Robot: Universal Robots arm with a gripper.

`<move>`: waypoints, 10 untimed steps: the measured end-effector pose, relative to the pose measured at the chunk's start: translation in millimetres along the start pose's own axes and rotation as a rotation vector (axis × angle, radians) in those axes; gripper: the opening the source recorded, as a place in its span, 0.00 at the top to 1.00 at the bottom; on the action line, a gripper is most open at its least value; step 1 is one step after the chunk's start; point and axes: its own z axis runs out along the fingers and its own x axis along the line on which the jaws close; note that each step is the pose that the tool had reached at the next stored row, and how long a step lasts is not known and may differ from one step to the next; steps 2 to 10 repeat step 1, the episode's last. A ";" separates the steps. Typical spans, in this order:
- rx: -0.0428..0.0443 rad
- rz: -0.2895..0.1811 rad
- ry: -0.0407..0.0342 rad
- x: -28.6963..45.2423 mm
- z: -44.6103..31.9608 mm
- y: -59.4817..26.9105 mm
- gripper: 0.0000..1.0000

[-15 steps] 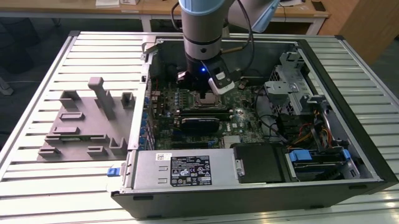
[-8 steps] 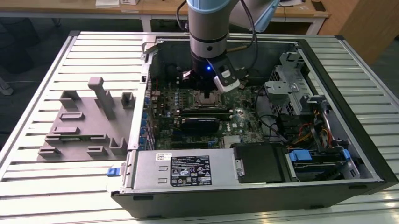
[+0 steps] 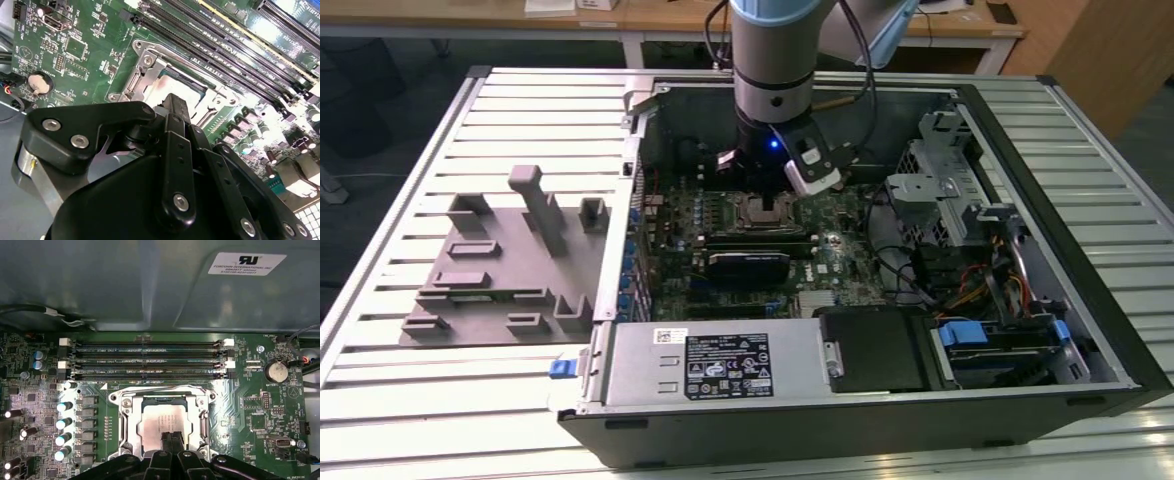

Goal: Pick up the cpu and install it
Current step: 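Install the second cpu locking lever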

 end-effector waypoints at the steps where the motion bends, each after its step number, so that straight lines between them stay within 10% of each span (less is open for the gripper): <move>1: 0.0000 0.000 0.0000 0.0 0.0 0.0 0.89; 10: 0.0000 0.000 0.0000 0.0 0.0 0.0 0.89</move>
